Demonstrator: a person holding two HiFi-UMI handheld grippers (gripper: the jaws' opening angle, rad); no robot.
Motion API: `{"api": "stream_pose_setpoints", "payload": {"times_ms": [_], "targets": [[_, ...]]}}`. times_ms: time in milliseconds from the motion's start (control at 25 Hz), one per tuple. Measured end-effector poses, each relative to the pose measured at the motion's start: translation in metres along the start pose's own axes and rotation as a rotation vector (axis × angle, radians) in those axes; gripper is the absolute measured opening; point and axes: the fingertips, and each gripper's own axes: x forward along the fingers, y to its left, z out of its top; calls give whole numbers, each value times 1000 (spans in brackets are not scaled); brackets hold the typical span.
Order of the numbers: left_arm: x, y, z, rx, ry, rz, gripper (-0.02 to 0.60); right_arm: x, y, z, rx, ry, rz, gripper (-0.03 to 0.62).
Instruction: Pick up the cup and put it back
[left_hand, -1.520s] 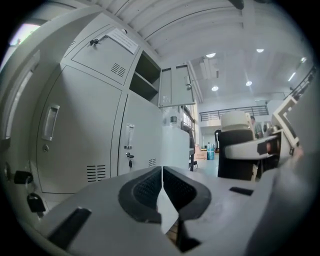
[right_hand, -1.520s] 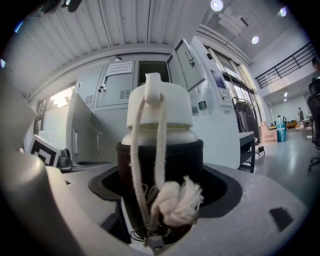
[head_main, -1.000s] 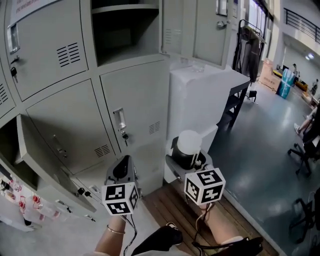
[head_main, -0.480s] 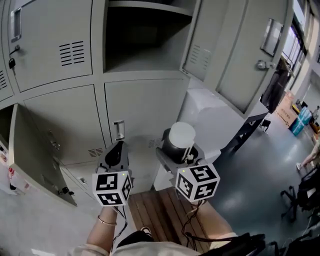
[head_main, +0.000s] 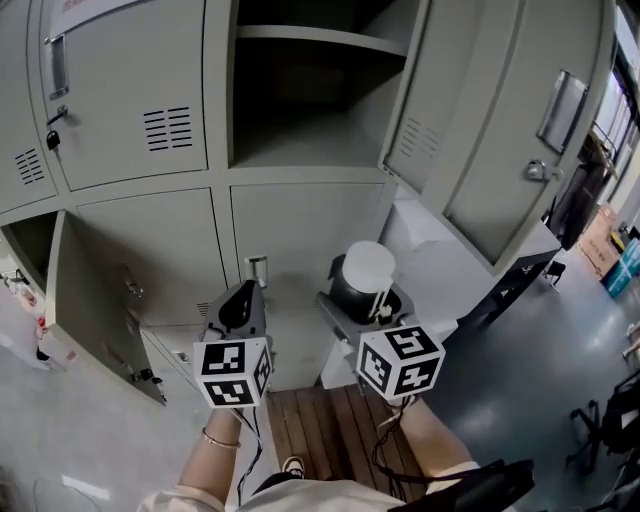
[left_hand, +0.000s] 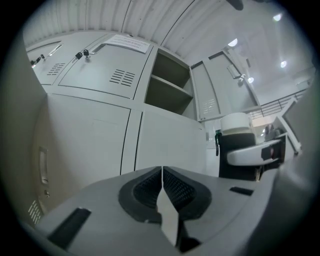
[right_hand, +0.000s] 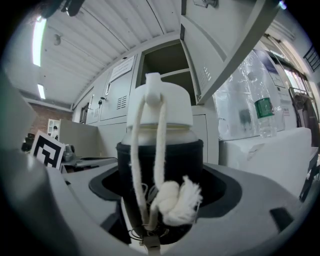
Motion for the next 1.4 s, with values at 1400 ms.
{"api": "stream_pose_setpoints", "payload": {"times_ms": [1400], "targets": [[-52, -10, 89, 61, -49, 158, 12, 7, 31, 148, -113, -106, 227, 410]]}}
